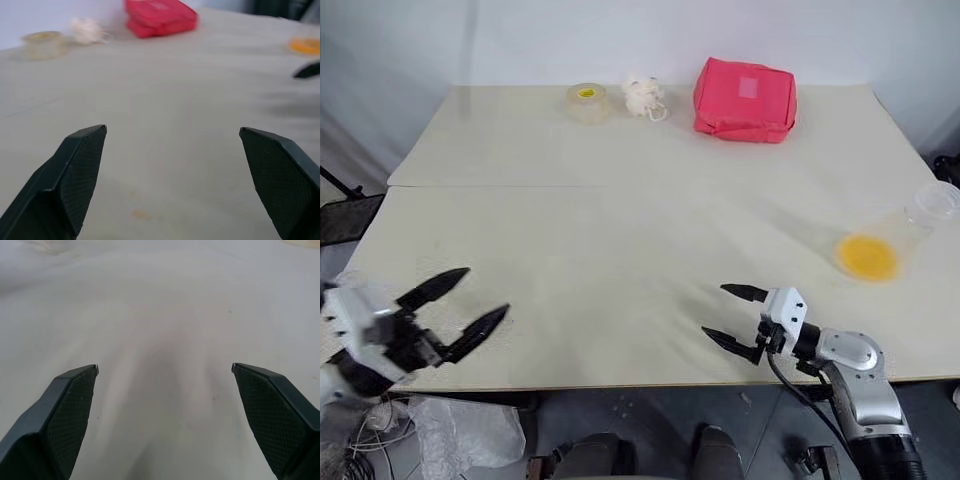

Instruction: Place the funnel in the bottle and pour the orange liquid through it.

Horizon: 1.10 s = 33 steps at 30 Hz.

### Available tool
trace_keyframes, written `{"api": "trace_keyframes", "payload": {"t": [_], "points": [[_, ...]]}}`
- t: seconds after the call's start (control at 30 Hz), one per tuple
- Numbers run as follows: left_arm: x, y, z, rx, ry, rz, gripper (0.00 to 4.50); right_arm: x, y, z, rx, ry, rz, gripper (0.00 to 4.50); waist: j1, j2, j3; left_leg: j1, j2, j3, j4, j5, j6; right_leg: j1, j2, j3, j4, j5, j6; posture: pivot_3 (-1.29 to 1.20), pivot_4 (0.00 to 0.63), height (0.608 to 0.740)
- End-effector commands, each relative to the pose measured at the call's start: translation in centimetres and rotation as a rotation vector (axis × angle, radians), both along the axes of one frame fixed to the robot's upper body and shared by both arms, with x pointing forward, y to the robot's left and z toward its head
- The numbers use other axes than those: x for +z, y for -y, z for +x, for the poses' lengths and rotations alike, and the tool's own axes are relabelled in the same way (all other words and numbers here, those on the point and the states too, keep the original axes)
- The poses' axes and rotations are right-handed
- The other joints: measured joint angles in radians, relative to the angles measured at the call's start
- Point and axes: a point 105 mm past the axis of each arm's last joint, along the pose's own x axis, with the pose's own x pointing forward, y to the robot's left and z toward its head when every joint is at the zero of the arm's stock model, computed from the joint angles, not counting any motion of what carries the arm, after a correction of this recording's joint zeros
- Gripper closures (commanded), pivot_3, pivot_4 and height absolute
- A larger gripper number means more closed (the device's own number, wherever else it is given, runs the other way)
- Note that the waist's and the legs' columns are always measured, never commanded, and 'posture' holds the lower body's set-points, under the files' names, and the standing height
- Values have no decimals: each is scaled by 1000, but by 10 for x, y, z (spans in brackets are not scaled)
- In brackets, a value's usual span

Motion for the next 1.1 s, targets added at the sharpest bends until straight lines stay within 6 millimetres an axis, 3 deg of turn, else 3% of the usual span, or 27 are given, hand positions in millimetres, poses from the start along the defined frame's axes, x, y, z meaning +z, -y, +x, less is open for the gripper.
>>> {"api": "trace_keyframes", "payload": {"t": [0.03, 0.2, 0.3, 0.4, 0.73, 1.1], "points": [[6, -10, -24, 41, 2, 19, 0, 9, -1, 4, 38, 16, 29, 12, -4, -1, 0, 0, 0, 0, 0, 0, 0, 0, 0, 0, 0, 0, 0, 0, 150, 740], [-4, -55, -57, 305, -44, 10, 0, 15, -10, 17, 80, 30, 29, 12, -6, -2, 1, -2, 1, -1, 3, -1, 0, 0, 0, -1, -1, 0, -1, 0, 150, 740], [-4, -80, -65, 464, -24, 6, 0, 17, -12, 19, 91, 33, 33, 12, 2, -2, 1, -4, 1, -3, 5, -2, 0, 0, 0, -2, -1, -1, -1, 0, 150, 740], [-7, -90, -67, 537, -15, -16, 0, 18, -14, 19, 100, 36, 33, 12, 2, -2, 1, -5, 0, -3, 6, -2, 1, -1, 0, -1, -2, -1, -1, 0, 150, 740], [-12, -106, -33, 604, 33, -33, 0, 28, -19, 20, 93, 63, 42, 12, 2, -2, 1, -6, 0, -4, 6, -3, 1, -1, 0, -2, 0, -1, -1, 0, 150, 740], [-6, -106, 8, 504, 56, -12, 0, 33, -17, 19, 50, 89, 52, 12, -3, -3, 1, -6, -1, -4, 6, -3, 1, -2, 0, -2, 3, 0, -1, 0, 150, 740]]}}
